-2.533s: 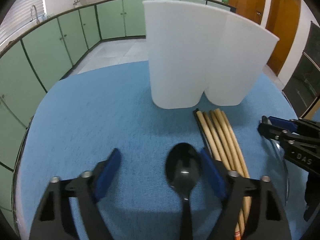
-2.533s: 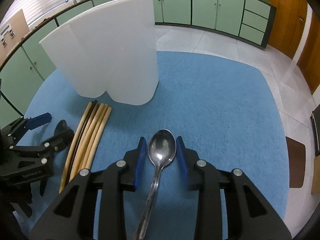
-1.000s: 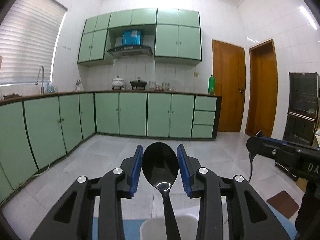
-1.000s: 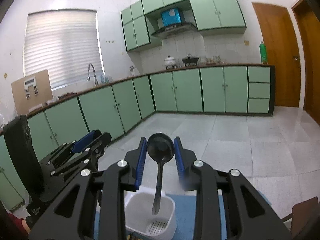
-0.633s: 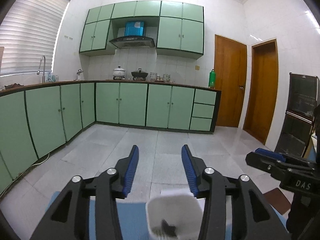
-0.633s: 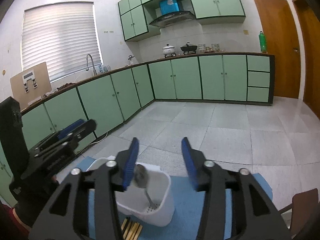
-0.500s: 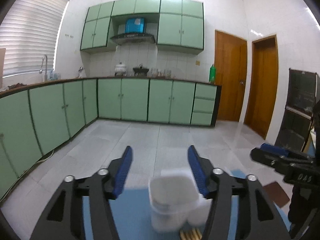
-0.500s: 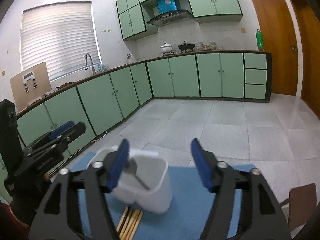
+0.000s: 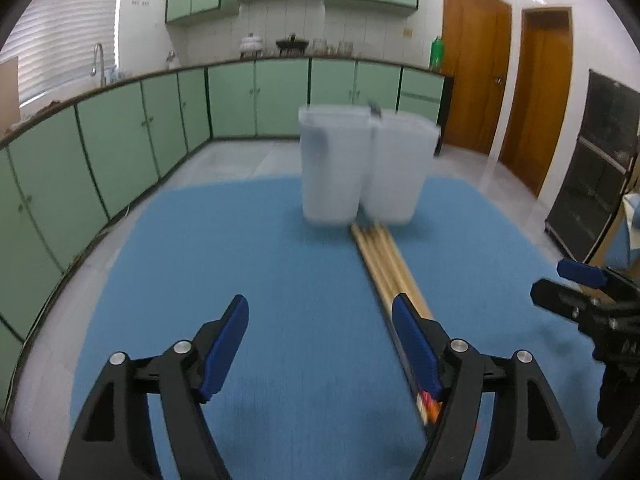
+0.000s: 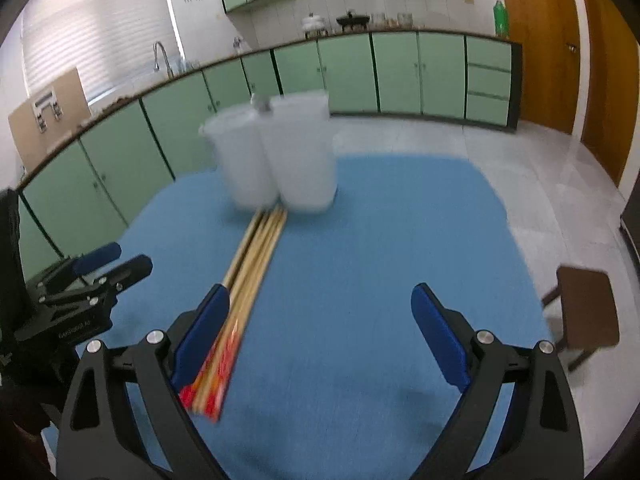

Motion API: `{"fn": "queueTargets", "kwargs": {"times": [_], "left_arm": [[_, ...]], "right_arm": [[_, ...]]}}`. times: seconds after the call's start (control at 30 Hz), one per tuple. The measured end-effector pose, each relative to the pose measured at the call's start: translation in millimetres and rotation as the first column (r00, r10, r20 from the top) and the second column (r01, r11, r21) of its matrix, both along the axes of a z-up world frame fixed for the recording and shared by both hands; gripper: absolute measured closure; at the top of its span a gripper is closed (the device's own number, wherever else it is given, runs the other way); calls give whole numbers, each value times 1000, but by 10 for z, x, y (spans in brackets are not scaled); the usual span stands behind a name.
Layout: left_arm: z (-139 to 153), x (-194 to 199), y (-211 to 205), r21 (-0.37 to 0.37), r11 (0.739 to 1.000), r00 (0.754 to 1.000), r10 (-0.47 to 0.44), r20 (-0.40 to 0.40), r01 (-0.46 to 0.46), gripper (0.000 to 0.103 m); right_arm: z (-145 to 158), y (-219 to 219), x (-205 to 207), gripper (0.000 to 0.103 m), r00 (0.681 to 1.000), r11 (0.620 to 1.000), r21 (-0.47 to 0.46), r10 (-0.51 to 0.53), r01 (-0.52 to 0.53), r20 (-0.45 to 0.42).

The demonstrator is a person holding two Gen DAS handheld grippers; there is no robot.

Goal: Organize utensils
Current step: 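Move both open tools back over the chopstick bundle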

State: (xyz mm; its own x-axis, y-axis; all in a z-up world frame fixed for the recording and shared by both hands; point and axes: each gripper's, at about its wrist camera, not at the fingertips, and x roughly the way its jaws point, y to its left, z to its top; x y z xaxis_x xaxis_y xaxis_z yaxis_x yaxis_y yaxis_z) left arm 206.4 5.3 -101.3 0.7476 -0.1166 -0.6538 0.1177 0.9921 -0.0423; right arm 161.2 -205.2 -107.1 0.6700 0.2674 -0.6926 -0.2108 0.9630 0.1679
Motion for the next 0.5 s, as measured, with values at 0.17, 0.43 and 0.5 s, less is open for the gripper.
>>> {"fn": "queueTargets", "kwargs": {"times": [0.17,0.43,0.5], "left_arm": [[-191,-115,47,9,1000,995,29,-97,-28,27],[-426,-305,57,43,999,986,38,-164,-31,26],[-456,-326,76,44,998,984,43,-175,-36,26]], "right_arm": [[-194,137,-203,14,998,999,-27,37,-38,-51],[-311,334,-360,14,994,992,-94,81,-88,-79],[-345,383,-387,14,993,988,-123,86,-96,-82]]}}
